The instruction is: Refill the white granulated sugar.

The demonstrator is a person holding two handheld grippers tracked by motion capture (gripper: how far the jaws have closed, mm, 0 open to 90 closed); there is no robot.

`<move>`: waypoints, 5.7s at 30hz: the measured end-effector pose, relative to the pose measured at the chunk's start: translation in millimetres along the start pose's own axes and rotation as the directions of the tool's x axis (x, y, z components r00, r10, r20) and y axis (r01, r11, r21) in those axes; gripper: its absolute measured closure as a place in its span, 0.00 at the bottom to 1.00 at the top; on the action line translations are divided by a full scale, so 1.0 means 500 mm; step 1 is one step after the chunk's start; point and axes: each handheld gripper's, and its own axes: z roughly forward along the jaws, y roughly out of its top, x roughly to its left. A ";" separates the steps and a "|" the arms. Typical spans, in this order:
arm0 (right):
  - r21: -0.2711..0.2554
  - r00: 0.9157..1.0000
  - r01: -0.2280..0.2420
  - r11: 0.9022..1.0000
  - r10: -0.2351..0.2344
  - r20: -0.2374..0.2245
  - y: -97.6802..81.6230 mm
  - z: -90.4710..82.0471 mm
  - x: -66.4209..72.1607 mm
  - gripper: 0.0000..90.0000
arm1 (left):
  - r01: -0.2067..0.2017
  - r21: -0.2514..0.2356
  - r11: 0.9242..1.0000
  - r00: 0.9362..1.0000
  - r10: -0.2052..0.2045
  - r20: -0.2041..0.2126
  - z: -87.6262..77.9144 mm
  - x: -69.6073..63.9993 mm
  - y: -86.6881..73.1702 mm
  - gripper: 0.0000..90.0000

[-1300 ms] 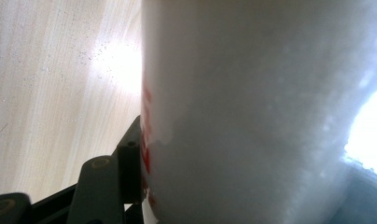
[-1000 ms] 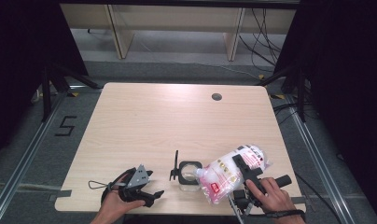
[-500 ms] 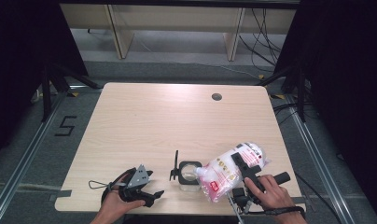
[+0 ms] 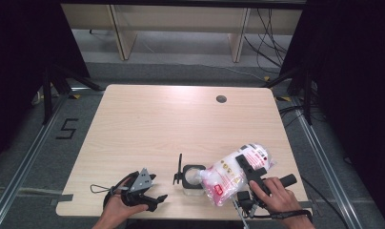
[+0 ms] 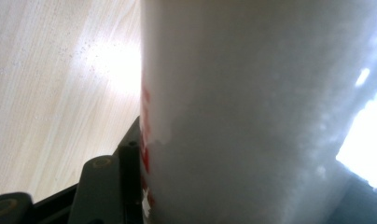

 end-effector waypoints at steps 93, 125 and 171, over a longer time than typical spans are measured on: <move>0.007 1.000 0.012 1.000 -0.012 0.017 0.002 -0.011 0.003 0.48 | -0.003 -0.005 1.000 1.000 0.003 0.001 -0.002 0.000 0.001 0.21; 0.006 0.999 0.029 1.000 -0.029 0.018 0.003 -0.011 0.003 0.48 | -0.038 0.001 0.999 0.999 0.038 0.007 -0.003 0.003 0.003 0.21; 0.004 1.000 0.023 1.000 -0.023 0.021 0.002 -0.014 0.002 0.48 | 0.019 -0.018 1.000 1.000 -0.019 0.002 -0.005 0.003 0.000 0.21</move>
